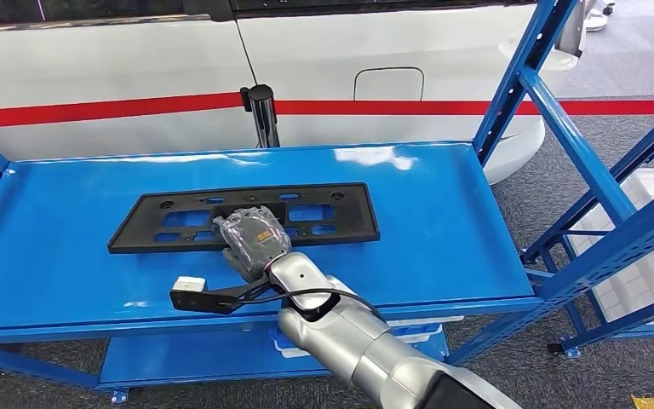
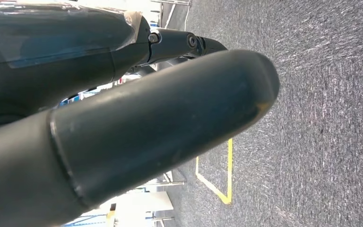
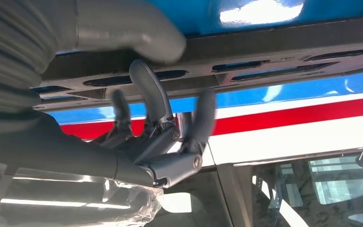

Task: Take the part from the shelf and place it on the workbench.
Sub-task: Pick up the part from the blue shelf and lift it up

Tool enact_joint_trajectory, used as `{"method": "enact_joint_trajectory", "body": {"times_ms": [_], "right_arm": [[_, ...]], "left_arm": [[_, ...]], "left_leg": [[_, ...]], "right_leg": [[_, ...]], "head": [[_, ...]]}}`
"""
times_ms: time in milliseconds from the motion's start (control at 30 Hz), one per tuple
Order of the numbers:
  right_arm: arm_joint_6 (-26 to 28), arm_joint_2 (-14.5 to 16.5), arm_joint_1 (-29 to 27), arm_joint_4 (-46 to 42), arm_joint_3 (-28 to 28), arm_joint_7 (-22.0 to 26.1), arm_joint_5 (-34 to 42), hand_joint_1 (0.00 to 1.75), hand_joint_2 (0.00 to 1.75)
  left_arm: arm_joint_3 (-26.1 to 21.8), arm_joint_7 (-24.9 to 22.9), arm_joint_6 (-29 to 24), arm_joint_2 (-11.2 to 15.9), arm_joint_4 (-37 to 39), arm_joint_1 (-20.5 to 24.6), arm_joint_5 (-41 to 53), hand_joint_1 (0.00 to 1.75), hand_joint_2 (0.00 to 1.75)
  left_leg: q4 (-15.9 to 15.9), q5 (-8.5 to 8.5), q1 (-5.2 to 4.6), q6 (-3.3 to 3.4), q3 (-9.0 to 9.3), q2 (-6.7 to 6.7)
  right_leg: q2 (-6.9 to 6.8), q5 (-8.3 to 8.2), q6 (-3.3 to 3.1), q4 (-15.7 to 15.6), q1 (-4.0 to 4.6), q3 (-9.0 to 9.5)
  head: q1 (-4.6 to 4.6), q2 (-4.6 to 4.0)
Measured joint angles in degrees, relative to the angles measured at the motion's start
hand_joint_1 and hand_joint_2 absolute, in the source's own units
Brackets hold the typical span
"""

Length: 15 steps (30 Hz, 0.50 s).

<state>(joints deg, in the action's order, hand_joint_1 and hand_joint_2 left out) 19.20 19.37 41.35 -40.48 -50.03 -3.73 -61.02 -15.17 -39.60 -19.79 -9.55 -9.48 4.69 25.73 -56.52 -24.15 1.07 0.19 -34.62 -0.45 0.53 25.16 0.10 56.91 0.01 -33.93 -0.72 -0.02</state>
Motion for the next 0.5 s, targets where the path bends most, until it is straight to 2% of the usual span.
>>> {"method": "enact_joint_trajectory", "body": {"times_ms": [500], "right_arm": [[0.52, 0.00, -1.58, -5.28, 4.58, 0.98, -3.50, 0.00, 1.75]], "left_arm": [[-0.04, 0.37, 1.06, 0.00, -0.01, -0.01, 1.46, 0.00, 0.00]], "left_leg": [[0.00, 0.00, 0.00, 0.00, 0.01, 0.00]], "right_leg": [[0.00, 0.00, 0.00, 0.00, 0.00, 0.00]], "head": [[0.01, 0.00]]}}
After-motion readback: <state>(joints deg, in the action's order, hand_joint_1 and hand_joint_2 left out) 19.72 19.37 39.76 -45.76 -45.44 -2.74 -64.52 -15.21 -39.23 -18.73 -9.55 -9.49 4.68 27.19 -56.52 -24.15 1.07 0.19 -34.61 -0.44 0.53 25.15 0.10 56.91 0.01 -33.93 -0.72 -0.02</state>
